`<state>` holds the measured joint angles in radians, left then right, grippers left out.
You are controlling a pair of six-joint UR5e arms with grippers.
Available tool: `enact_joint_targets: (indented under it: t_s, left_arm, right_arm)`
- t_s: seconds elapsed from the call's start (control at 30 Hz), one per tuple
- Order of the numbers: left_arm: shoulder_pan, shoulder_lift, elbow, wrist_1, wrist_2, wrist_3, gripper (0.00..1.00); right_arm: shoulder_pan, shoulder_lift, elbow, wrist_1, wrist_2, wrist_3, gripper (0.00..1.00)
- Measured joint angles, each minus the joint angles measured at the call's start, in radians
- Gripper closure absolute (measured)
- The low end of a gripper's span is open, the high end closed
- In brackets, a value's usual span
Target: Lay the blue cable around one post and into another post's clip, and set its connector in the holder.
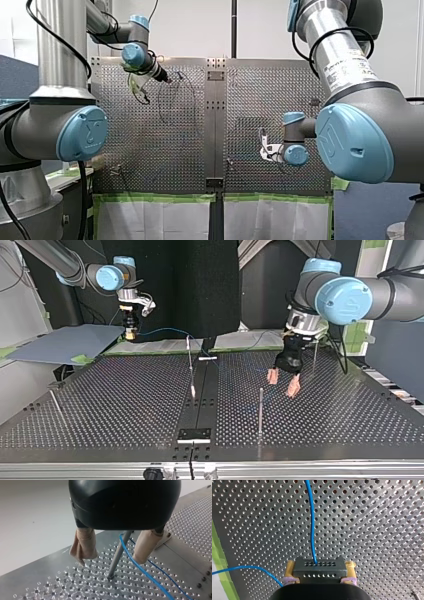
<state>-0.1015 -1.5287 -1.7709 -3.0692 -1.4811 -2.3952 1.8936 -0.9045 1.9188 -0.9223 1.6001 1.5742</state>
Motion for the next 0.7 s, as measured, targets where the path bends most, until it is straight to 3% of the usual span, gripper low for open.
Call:
enact_joint_targets:
  t_s: [0.43,0.7]
  left_arm:
    - [-0.015,0.119,-0.115,-0.003,0.008,0.081,0.0]
    - [-0.062,0.188,-0.192,-0.059,-0.014,0.156,0.0]
  right_arm:
    - [-0.008,0.0,0.008,0.008,0.013,0.0,0.8]
    - [-0.004,0.001,0.07,-0.044,0.019,0.009,0.8]
